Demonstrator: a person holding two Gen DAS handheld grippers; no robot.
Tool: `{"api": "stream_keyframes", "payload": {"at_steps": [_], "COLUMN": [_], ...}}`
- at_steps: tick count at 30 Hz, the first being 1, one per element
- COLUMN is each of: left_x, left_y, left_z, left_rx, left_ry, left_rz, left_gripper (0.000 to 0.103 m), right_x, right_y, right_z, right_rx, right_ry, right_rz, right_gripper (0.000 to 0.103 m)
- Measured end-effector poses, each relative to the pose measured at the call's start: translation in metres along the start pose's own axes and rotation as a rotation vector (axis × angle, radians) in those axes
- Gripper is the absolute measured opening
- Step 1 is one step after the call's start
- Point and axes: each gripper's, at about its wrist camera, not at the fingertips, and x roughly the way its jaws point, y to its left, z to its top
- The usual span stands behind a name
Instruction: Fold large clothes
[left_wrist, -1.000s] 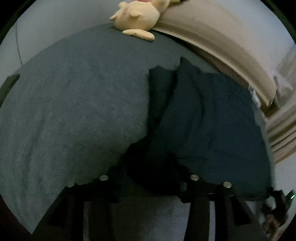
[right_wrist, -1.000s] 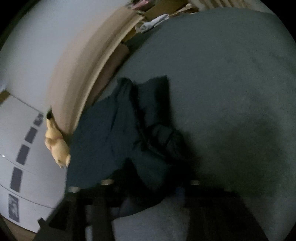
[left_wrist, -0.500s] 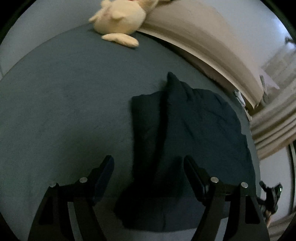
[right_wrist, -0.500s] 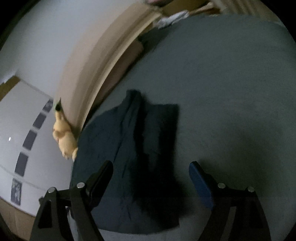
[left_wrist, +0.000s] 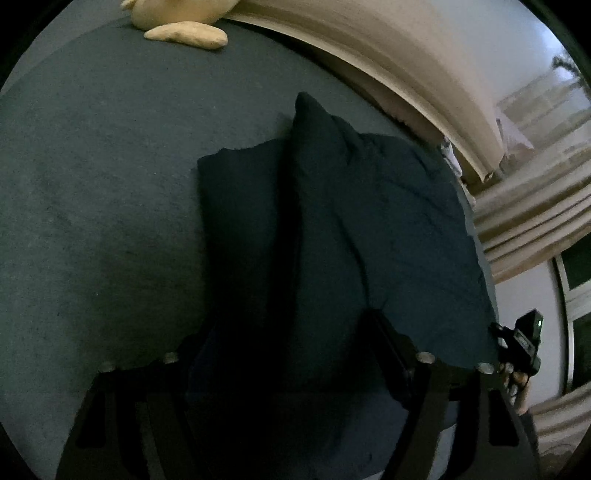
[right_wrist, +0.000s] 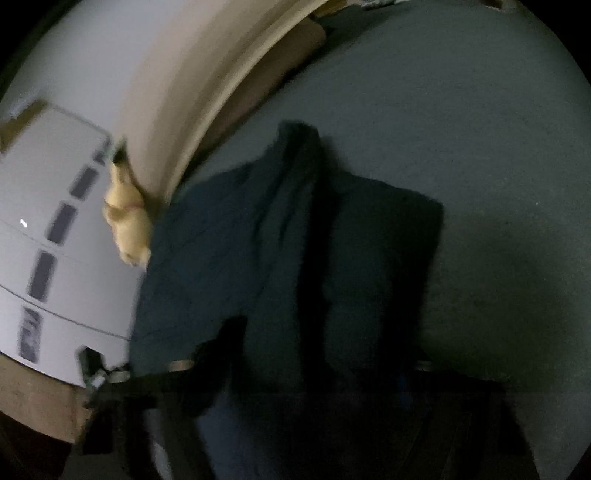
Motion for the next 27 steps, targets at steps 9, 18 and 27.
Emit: {"api": "stream_keyframes", "payload": {"at_steps": [9, 18, 27], "left_x": [-0.019, -0.098, -0.171], "left_y": [-0.046, -0.11, -0.125], "left_z": [0.008, 0.015, -0.04], "left_rx": [0.155, 0.29, 0.347], "left_ry": [-0.022, -0.184, -0.309], "left_rz": [0.139, 0.15, 0.106], "left_gripper": [0.016, 0.015, 0.015], "right_x": [-0.017, -0.094, -0.166], "right_y": [0.053, 0.145, 0.166], "right_z": [0.01, 0.016, -0.027], "right_rx": [-0.148, -0.354, -0.43], "right_ry": [0.0, -0.104, -0.192], "right_rz": [-0.069, -0.085, -0.058], "right_gripper": [0.017, 0.014, 0.013]}}
